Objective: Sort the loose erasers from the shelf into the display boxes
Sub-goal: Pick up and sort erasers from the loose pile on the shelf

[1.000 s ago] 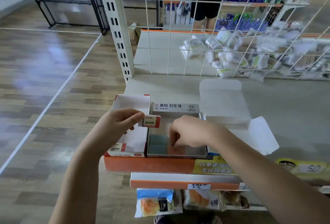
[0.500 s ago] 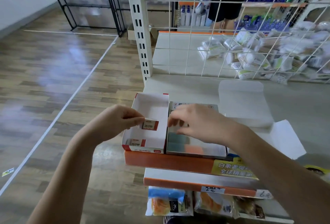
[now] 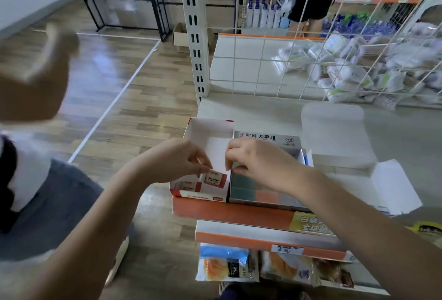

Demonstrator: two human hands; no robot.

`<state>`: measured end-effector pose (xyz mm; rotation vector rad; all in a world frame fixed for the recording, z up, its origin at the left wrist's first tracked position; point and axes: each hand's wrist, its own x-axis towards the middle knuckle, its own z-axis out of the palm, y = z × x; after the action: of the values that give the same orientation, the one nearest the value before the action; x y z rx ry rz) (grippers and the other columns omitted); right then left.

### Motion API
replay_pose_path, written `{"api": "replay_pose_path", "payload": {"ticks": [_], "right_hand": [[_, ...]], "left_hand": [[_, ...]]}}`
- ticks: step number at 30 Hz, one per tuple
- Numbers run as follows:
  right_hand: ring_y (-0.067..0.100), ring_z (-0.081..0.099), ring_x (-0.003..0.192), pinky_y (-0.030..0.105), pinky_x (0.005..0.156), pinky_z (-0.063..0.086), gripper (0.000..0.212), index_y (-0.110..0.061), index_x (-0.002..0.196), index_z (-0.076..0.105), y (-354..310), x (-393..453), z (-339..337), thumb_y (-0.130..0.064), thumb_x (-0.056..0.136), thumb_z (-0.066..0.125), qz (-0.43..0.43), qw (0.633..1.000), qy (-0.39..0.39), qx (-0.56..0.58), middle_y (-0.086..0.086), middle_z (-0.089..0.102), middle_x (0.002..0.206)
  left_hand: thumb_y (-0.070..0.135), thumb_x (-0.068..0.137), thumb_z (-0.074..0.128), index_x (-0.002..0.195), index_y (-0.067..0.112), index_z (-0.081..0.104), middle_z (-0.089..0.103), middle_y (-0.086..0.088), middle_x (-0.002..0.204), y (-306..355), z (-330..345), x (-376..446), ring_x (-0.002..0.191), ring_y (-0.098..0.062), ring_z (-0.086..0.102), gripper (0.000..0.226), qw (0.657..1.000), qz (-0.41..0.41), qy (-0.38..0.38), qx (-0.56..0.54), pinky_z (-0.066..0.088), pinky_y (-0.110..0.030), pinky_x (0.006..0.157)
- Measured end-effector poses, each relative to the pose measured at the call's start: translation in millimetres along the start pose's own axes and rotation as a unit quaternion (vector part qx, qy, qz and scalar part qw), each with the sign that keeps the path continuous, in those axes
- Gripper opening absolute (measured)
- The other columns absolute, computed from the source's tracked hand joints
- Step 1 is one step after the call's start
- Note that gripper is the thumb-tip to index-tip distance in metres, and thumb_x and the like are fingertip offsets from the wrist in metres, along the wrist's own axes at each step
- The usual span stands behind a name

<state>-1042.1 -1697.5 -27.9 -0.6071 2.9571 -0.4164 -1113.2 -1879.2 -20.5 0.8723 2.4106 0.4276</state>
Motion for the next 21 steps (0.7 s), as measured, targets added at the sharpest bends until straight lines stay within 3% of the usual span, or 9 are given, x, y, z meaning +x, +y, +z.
{"api": "replay_pose_path", "payload": {"ticks": [7, 13, 16, 19, 21], "right_hand": [[0.014, 0.055, 0.101, 0.031, 0.089, 0.044, 0.013, -0.014, 0.098, 0.067, 1.9, 0.9, -0.3, -0.009, 0.088, 0.06, -0.001, 1.0, -0.006, 0.016, -0.002, 0.059, 0.105], [0.015, 0.055, 0.1, 0.029, 0.085, 0.042, 0.013, -0.013, 0.099, 0.067, 2.6, 2.4, -0.3, -0.011, 0.087, 0.06, 0.005, 1.0, -0.01, 0.018, -0.001, 0.058, 0.107], [0.014, 0.056, 0.1, 0.028, 0.085, 0.042, 0.013, -0.013, 0.098, 0.068, 3.3, 3.6, 0.4, -0.012, 0.087, 0.061, 0.008, 1.0, -0.01, 0.028, -0.002, 0.059, 0.106], [0.015, 0.056, 0.099, 0.03, 0.086, 0.043, 0.012, -0.014, 0.097, 0.068, 4.0, 4.2, 1.6, -0.013, 0.087, 0.062, 0.006, 0.999, -0.01, 0.03, -0.002, 0.059, 0.105], [0.016, 0.056, 0.099, 0.032, 0.086, 0.044, 0.012, -0.013, 0.097, 0.068, 5.1, 4.4, 2.0, -0.013, 0.086, 0.062, 0.004, 1.0, -0.011, 0.027, -0.001, 0.059, 0.105]], "left_hand": [[0.032, 0.089, 0.059, 0.103, 0.029, 0.07, 0.065, 0.02, 0.088, 7.7, 0.2, 3.6, 0.069, 0.012, 0.055, 0.018, 0.998, 0.008, -0.042, 0.039, 0.039, -0.004, 0.061], [0.033, 0.088, 0.061, 0.103, 0.03, 0.07, 0.067, 0.018, 0.094, 11.2, 1.0, 3.9, 0.077, 0.004, 0.059, 0.019, 0.997, 0.003, -0.056, 0.06, 0.048, -0.014, 0.077], [0.033, 0.088, 0.061, 0.103, 0.029, 0.07, 0.064, 0.019, 0.089, 11.2, 3.7, 6.3, 0.068, 0.01, 0.053, 0.018, 0.995, 0.006, -0.06, 0.084, 0.039, -0.004, 0.062], [0.033, 0.088, 0.061, 0.103, 0.029, 0.07, 0.065, 0.019, 0.091, 10.9, 6.2, 9.2, 0.066, 0.01, 0.05, 0.018, 0.993, 0.002, -0.063, 0.098, 0.035, -0.006, 0.059], [0.034, 0.088, 0.061, 0.102, 0.029, 0.07, 0.059, 0.02, 0.08, 10.9, 6.9, 9.9, 0.066, 0.005, 0.051, 0.018, 0.992, 0.002, -0.066, 0.107, 0.036, -0.01, 0.059]]}}
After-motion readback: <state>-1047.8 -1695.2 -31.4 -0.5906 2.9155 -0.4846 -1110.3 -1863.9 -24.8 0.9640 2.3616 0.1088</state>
